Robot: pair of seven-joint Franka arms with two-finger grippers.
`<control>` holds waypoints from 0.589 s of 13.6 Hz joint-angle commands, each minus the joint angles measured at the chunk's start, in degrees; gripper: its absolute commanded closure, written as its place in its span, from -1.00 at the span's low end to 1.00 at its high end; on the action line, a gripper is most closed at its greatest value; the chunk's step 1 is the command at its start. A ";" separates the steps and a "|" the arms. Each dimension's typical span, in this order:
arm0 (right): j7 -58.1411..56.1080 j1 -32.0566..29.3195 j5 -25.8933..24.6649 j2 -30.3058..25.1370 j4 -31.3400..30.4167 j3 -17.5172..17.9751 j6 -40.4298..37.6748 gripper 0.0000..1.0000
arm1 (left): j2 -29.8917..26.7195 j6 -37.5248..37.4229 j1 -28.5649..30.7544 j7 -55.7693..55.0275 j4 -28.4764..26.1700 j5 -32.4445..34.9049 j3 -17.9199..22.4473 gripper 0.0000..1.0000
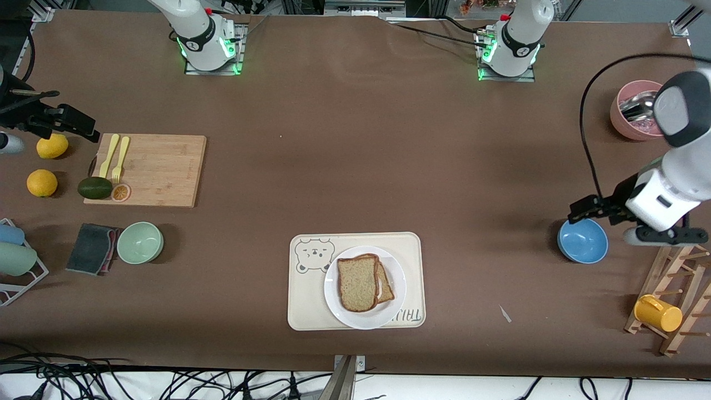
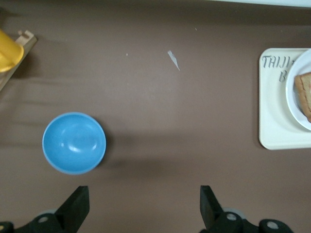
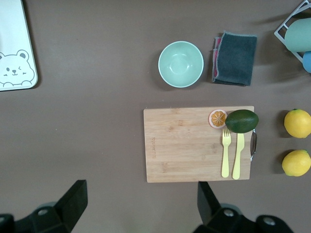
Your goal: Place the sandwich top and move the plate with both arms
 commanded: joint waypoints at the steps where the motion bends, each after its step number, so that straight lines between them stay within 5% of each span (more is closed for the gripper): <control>1: 0.11 -0.14 0.83 0.25 1.19 0.10 -1.05 -1.00 | -6.96 -6.01 -0.25 -2.24 -2.50 2.10 -0.36 -1.00; 8: 0.11 -0.14 0.83 0.25 1.19 0.10 -1.05 -1.00 | -12.86 -10.07 -0.78 -6.35 -6.10 2.10 -4.31 -1.00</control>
